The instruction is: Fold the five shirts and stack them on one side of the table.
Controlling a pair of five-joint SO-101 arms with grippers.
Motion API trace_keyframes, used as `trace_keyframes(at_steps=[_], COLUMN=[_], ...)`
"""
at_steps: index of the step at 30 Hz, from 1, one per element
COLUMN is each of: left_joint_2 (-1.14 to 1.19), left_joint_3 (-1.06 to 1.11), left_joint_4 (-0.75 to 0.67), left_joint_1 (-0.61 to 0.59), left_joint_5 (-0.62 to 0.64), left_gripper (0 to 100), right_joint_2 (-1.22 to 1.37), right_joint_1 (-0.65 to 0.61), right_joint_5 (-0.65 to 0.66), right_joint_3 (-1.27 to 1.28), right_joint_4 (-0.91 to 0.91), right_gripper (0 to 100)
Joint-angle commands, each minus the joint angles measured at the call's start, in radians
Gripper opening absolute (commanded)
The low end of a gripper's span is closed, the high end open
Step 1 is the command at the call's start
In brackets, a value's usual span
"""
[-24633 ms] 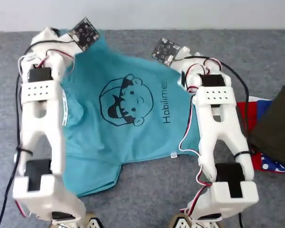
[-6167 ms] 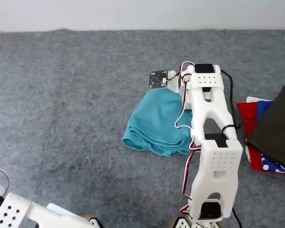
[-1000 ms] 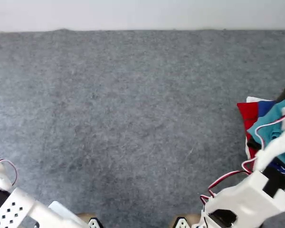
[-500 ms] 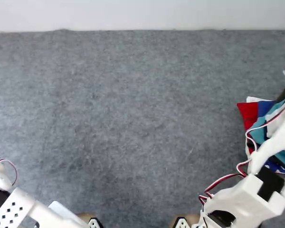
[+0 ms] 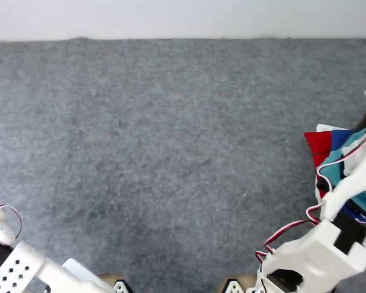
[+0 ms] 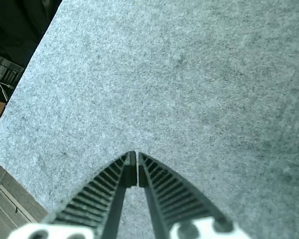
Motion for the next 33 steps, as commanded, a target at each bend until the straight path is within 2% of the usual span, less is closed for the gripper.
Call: trace_keyframes(at_steps=[1,6,11,16,21,27,29,33], left_joint_2=[-0.011,-0.011,-0.011,-0.011,-0.011,-0.011,-0.011,-0.011], left_joint_3=[-0.035,-0.035,-0.033,-0.033,-0.033,-0.033,-0.033,-0.031], left_joint_4=[-0.012,-0.015,-0.015,-0.015,-0.015,-0.009,-0.009,-0.009], left_joint_1=[-0.002,-0.002,0.002,0.002,0.003,-0.003,-0.003,-0.002], left_joint_5=[-0.011,-0.011,-0.057,-0.057,-0.057,-0.057,-0.057,-0.057], left_gripper=[2,2,2,2,2,2,2,2], right_joint_2=[-0.008,-0.015,-0.082,-0.182,-0.249,-0.213,-0.214,-0.278], right_joint_1=[0.016,0.035,0.022,-0.073,-0.165,-0.154,-0.130,-0.068], right_joint_5=[0.009,0.025,0.049,0.046,0.041,0.043,0.043,0.043], right_joint_3=[-0.040,-0.041,-0.057,-0.101,-0.100,-0.044,-0.043,-0.046], right_joint_4=[-0.061,-0.099,-0.028,0.076,0.081,0.081,0.082,0.082], right_gripper=[1.4,0.9,0.9,0.9,0.9,2.4,7.6,24.9])
